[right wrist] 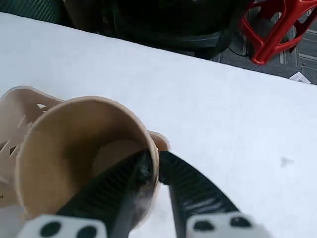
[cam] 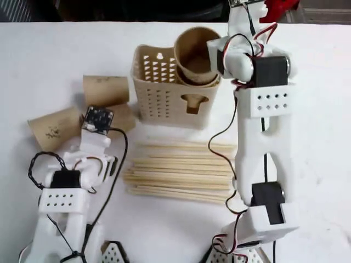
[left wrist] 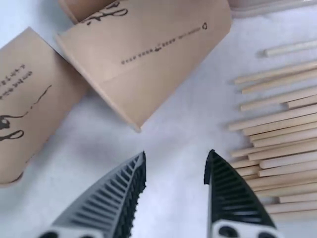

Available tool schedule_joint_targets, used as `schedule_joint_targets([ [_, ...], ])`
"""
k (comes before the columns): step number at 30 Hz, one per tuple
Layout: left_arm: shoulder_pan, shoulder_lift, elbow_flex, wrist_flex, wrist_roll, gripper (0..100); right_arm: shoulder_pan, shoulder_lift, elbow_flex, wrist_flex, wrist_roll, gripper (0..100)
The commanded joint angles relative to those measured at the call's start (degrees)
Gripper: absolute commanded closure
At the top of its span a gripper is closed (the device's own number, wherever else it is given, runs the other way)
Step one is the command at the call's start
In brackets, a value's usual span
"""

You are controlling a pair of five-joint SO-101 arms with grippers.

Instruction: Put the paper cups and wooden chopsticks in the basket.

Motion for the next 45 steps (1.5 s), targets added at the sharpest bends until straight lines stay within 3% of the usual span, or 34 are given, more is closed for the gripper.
schedule_joint_targets([
  [1, 0.7, -1.1, -0.3, -1.0, -0.2, 80, 0.7, -0.8, -0.7, 1.0, -0.1, 80.3],
  [5, 0.7, -1.1, -0.3, -0.9, -0.2, 80, 0.7, -2.1, -1.8, 3.3, -0.1, 65.1],
  [7, 0.7, -1.1, -0.3, -0.9, -0.2, 80, 0.7, -2.7, -1.8, 4.4, -0.1, 62.5],
  [25, 0.6, -1.1, -0.3, -0.8, -0.2, 80, 2.8, 15.0, 3.1, 4.8, -0.1, 66.8],
  [34, 0.6, -1.1, -0.7, -0.4, -0.2, 80, 2.3, 11.4, -8.8, 9.5, -0.6, 66.8],
  [40, 0.2, -1.2, -10.8, 8.0, -0.2, 80, 1.1, 6.2, -14.6, 15.0, -0.3, 66.9],
  [45, -1.3, -1.2, -25.4, 18.5, -0.2, 79, 1.2, -0.2, -8.3, 15.0, -0.2, 70.4],
])
